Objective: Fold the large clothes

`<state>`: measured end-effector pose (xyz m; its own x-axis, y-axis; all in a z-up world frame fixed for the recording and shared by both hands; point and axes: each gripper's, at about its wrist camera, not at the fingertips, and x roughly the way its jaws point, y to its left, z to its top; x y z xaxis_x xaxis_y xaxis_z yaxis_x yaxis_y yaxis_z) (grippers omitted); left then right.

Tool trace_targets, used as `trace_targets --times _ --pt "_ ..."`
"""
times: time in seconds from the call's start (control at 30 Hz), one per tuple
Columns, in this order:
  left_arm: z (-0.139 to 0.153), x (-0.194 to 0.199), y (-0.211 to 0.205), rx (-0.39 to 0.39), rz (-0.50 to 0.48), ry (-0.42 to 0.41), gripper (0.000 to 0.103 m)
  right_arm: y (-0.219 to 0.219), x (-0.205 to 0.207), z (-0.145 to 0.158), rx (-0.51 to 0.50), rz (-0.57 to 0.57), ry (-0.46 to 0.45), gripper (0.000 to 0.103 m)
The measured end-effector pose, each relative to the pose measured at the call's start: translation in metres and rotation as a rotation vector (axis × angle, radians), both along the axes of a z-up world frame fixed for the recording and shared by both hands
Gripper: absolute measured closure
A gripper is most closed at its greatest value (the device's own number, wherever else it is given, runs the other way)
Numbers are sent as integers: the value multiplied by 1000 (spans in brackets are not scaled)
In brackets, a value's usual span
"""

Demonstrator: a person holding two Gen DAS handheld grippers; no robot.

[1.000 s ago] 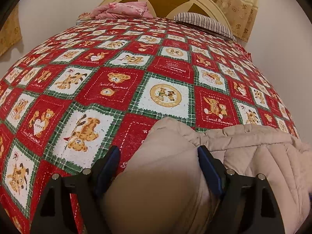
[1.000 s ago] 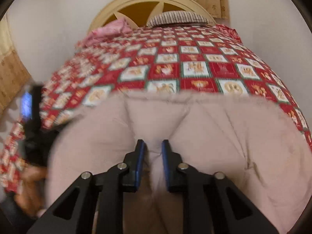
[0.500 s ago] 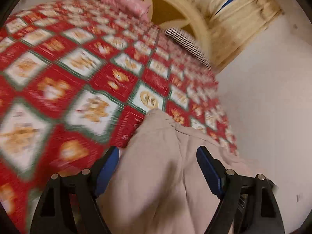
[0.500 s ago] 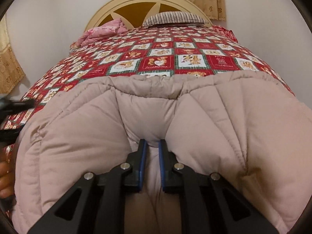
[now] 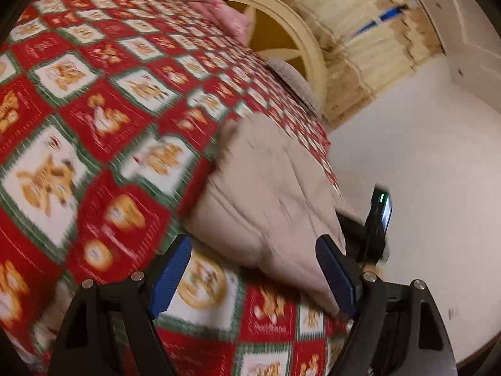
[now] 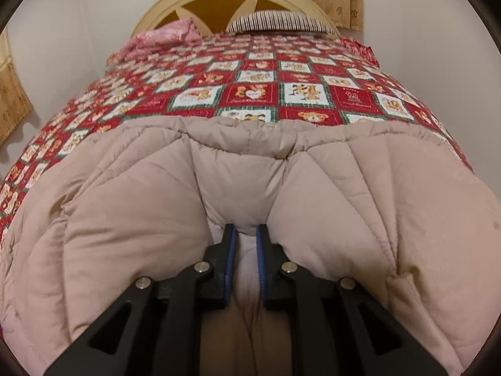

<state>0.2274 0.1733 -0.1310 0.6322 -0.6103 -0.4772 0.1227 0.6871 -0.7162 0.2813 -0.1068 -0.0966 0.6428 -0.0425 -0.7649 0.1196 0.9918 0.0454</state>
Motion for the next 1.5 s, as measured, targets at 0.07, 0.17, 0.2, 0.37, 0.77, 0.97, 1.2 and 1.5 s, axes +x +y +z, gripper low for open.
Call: trace_targets --times 0.07,0.17,0.2,0.37,0.77,0.97,1.2,1.5 --pt "0 0 -13 11 -30 -15 21 -2 -14 19 47 13 -54 87" --pt "-7 5 -21 -22 -64 5 21 -6 -49 47 122 22 -156 87" --pt "-12 11 -24 -46 -65 22 21 -6 -60 50 132 15 -165 87" --pt "-27 36 -35 -122 -20 71 21 -2 -76 19 288 11 -99 87" --pt "-14 61 -59 -99 32 -58 25 6 -71 -22 286 -31 -124 92" --pt "42 59 -66 -10 -121 -215 64 -13 -67 -31 600 -61 -65 92" --pt "109 16 -72 191 -295 -445 66 40 -66 -31 811 23 5 91" --pt "133 -31 -108 415 -449 -597 66 119 -73 -30 1032 290 151 91"
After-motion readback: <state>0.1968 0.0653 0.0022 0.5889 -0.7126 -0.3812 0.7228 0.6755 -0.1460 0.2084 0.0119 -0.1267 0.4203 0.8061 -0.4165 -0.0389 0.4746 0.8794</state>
